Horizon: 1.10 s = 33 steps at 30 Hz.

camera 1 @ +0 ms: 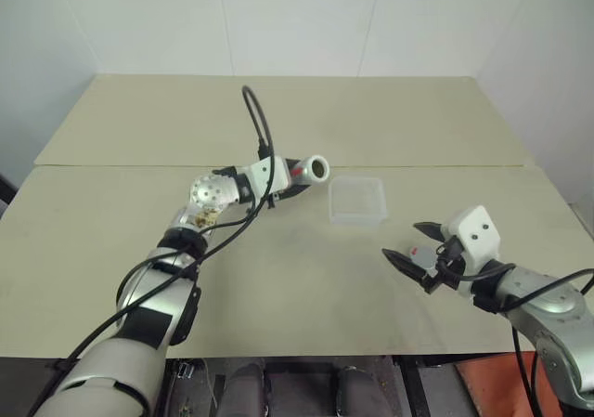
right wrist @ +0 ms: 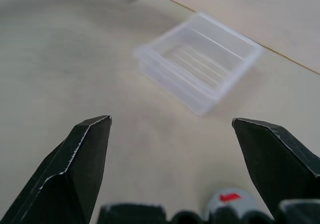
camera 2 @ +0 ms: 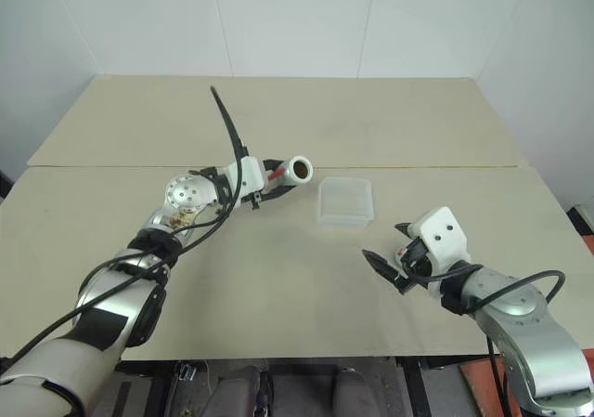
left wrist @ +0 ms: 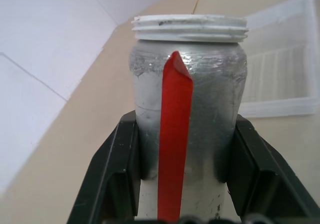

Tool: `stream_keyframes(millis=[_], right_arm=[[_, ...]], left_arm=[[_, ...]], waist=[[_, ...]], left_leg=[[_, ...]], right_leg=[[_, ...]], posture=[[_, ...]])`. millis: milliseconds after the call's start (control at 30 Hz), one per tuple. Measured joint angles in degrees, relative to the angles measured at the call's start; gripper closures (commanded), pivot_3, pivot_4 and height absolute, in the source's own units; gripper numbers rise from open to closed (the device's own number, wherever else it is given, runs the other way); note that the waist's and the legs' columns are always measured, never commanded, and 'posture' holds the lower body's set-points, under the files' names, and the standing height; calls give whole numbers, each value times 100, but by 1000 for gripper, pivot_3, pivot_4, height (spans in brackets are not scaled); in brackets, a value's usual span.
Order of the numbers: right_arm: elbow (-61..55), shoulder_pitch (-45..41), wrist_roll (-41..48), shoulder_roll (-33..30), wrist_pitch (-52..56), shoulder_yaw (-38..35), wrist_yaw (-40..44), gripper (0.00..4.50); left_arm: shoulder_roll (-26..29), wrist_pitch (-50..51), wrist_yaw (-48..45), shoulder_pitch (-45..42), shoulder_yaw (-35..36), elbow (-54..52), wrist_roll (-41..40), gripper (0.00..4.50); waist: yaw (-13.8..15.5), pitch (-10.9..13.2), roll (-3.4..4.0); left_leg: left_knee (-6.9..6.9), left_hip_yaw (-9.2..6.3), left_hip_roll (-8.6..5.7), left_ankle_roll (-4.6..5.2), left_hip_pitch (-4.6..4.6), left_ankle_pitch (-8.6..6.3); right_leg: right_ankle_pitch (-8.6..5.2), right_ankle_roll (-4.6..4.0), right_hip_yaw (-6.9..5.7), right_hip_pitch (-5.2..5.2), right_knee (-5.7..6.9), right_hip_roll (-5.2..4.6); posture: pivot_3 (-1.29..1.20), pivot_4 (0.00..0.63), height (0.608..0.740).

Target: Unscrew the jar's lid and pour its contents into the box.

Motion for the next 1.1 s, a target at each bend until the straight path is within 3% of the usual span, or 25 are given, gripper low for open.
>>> stream_keyframes(millis=[200,400,633,800,1100], right_arm=[[-532,250,119,58,195,-18,-163,31],[-930,396,228,220,411,58,-440,31],[-1146,496,292,264,585,115,-685,31],[-1170,478,313,267,650,103,-842,31],[-1267,330,320,335,779,237,-1140,31]], left_arm=[[-4,-520,1090,-793,-866,673,1382,2610],[-300,-451,3110,-1513,-2005,964,2960,2610],[-678,660,7198,-2210,-4678,1189,5971,2610],[-873,1180,8297,-2226,-5248,1379,6568,2610],[-907,1522,8743,-2227,-5514,1463,6904,2610]], waist=[[-1,9,-16],[17,20,-34],[24,38,-65],[24,38,-65],[65,38,-65]], left_leg=[[2,-1,0,-1,-1,0],[4,-3,-4,0,-5,0],[4,-5,-4,-1,-18,0],[20,0,-3,-8,-79,6],[31,9,-4,-6,-84,5]], right_leg=[[-1,3,-1,-2,5,0],[-2,7,0,-3,3,-3],[-3,10,3,-20,10,-3],[-2,9,11,-99,41,-3],[-2,9,8,-99,40,-4]], posture=[[0,150,740],[0,150,740],[0,150,740],[0,150,740],[0,150,740]])
